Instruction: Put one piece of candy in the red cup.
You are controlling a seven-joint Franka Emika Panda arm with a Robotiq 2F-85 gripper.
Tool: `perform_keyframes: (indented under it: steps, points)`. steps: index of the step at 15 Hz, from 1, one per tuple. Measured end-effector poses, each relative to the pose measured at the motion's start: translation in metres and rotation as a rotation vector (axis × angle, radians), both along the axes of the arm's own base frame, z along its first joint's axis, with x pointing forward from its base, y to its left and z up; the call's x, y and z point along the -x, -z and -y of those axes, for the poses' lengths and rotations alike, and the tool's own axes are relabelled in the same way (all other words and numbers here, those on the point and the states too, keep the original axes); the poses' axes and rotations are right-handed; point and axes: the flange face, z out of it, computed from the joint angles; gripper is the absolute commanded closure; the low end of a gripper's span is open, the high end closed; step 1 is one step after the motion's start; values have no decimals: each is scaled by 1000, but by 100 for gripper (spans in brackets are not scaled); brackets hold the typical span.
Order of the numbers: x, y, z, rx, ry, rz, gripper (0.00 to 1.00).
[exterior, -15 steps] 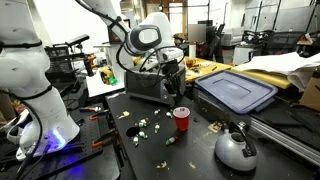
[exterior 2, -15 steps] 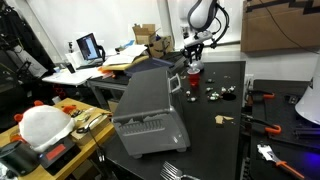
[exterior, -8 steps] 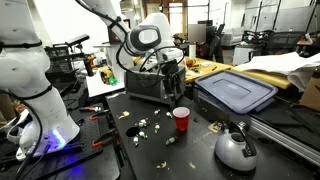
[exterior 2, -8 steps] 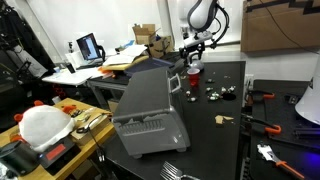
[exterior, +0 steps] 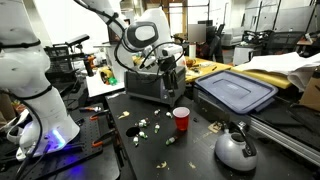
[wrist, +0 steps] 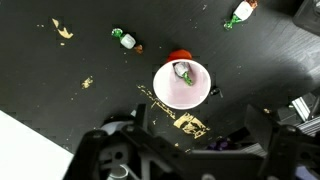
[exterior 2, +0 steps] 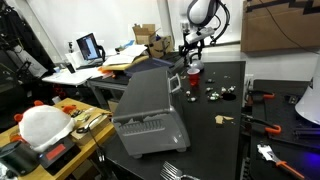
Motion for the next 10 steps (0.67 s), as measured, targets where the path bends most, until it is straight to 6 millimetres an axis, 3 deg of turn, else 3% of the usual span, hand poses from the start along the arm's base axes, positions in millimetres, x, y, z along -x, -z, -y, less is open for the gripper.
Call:
perform_keyframes:
  steps: [10]
  points:
    - [17, -40, -15, -66, -152, -36, 0]
